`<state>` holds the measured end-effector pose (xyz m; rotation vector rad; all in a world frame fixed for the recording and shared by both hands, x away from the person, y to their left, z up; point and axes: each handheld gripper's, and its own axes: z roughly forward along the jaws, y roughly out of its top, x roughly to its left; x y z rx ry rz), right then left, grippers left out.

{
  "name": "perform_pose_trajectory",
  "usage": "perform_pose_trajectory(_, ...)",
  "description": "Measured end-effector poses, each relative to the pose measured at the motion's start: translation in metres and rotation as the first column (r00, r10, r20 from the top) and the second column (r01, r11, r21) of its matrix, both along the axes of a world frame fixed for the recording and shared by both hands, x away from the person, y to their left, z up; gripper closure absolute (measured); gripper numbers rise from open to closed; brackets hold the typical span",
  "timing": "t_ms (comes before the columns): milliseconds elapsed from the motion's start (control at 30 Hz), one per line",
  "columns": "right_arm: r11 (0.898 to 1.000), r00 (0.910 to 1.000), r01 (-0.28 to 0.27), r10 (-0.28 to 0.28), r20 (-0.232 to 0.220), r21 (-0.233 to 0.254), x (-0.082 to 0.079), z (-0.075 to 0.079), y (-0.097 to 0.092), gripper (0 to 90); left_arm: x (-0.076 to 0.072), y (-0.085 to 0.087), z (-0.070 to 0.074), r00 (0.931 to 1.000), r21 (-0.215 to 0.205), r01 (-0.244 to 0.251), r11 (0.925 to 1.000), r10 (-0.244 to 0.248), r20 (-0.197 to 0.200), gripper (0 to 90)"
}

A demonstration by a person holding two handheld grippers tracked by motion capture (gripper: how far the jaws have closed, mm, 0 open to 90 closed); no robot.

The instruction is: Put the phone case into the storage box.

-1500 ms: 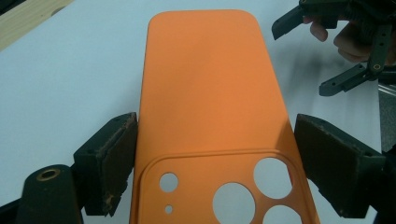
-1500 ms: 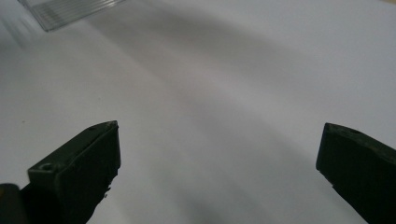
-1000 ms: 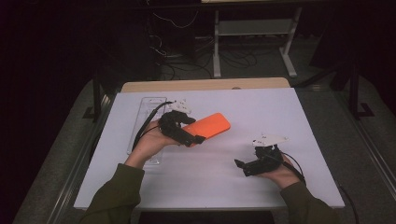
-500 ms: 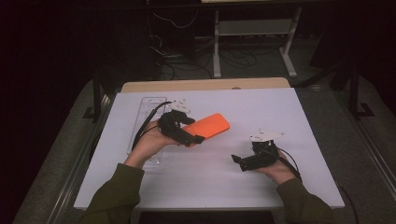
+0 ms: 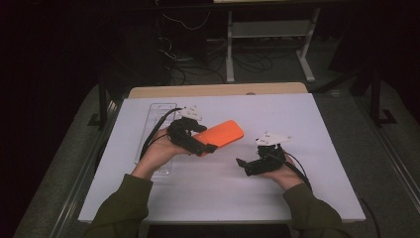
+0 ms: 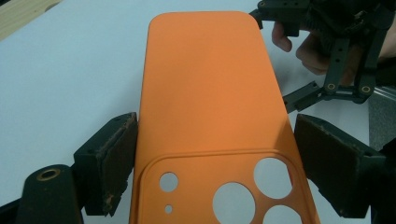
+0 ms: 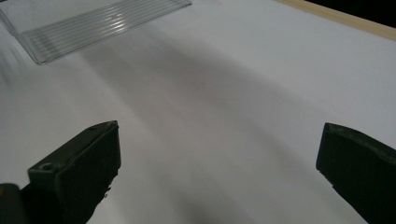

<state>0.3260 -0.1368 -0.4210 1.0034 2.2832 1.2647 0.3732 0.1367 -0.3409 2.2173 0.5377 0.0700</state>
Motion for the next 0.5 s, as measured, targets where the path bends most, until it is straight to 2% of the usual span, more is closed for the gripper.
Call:
perform_pose_trajectory(100, 1.0, 1.0, 0.003, -0.003, 0.006, 0.017, 0.003, 0.001, 0.004, 0.0, -0.001, -0.001, 0.0, 1.0, 0.002, 0.002, 1.0, -0.002, -0.002, 15.6)
perform_pose_trajectory(500, 1.0, 0.999, 0.001, -0.001, 0.045, 0.014, 0.014, -0.003, 0.016, 0.0, -0.001, 0.0, 0.0, 1.0, 0.002, 0.002, 1.0, -0.002, 0.001, 15.6)
